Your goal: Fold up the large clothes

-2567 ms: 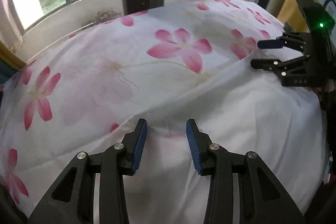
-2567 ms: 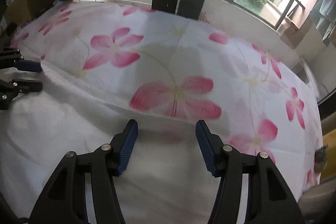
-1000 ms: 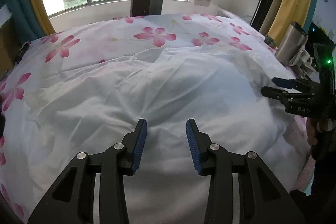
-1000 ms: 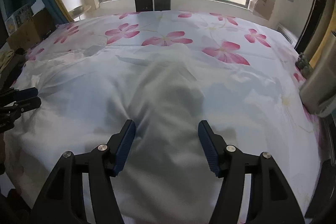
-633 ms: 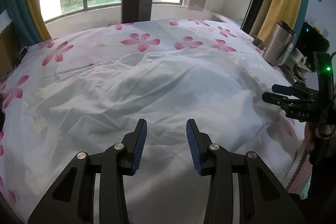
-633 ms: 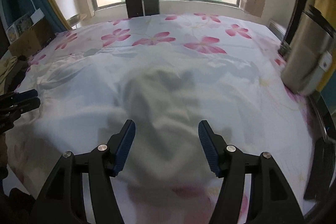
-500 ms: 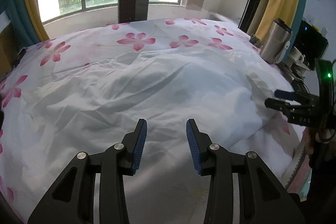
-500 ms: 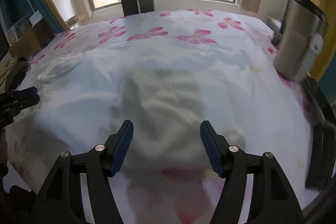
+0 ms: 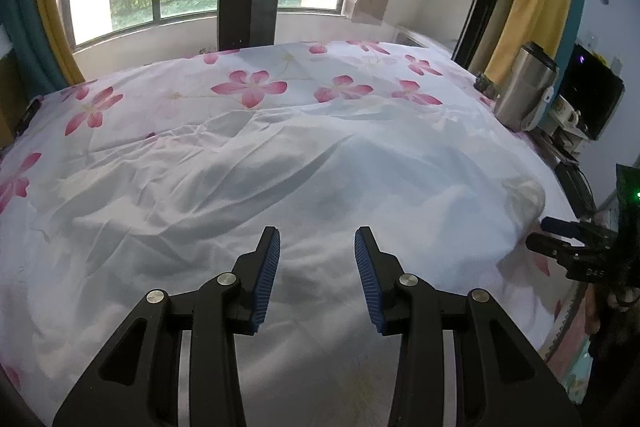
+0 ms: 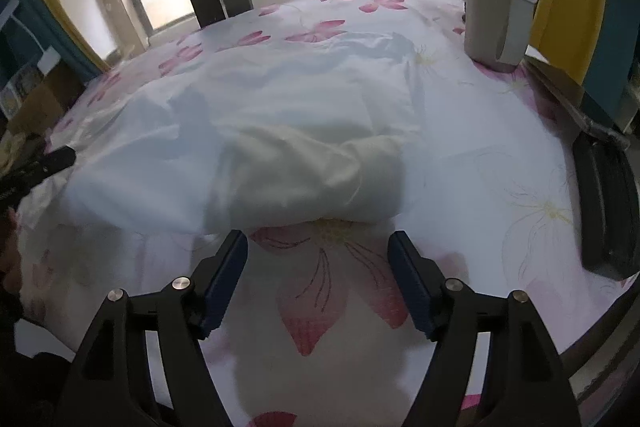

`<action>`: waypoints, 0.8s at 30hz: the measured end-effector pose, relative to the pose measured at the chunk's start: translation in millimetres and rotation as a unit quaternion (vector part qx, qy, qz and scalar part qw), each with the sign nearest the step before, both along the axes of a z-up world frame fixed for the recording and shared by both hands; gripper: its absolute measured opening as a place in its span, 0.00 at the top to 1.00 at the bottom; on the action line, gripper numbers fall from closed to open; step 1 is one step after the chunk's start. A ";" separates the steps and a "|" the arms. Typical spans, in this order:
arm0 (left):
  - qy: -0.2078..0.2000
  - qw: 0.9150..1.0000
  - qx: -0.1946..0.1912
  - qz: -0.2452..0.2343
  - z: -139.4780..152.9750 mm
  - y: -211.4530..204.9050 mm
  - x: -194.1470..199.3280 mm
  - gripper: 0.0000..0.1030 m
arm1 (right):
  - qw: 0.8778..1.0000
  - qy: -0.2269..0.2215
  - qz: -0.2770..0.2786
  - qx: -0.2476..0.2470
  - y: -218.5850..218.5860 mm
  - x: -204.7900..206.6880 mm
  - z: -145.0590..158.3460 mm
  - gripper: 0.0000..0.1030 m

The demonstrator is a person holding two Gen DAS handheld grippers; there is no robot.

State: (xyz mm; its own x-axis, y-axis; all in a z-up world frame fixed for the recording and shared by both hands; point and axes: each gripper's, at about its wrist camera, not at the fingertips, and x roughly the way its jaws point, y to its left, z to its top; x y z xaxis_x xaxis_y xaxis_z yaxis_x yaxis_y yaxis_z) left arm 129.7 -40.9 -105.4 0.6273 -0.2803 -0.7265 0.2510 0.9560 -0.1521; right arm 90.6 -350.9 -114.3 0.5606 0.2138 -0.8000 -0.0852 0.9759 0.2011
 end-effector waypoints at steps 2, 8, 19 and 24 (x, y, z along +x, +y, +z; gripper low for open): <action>0.005 1.000 0.001 0.004 -3.3 1.5 7.5 0.60 | 1.000 -0.005 -0.008 0.023 -1.8 4.4 -1.0 0.19; 0.003 1.000 0.007 0.009 -5.4 -0.5 27.2 0.60 | 0.992 -0.022 -0.030 0.119 -2.0 34.1 -4.6 0.04; 0.028 0.999 0.026 0.020 -33.1 -5.1 63.8 0.60 | 0.977 -0.028 0.008 0.210 38.8 92.1 -7.2 0.05; 0.021 0.999 0.030 0.026 -35.2 -7.1 64.4 0.60 | 0.985 -0.017 0.048 0.164 72.6 102.6 -9.3 0.68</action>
State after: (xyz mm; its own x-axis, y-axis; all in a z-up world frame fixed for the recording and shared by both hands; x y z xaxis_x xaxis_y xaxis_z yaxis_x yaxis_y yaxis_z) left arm 194.1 -48.0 -140.6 0.6085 -0.2025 -0.7673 0.1946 0.9754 -0.1030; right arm 193.3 -278.3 -123.6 0.5503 0.5109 -0.6604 -0.1861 0.8461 0.4995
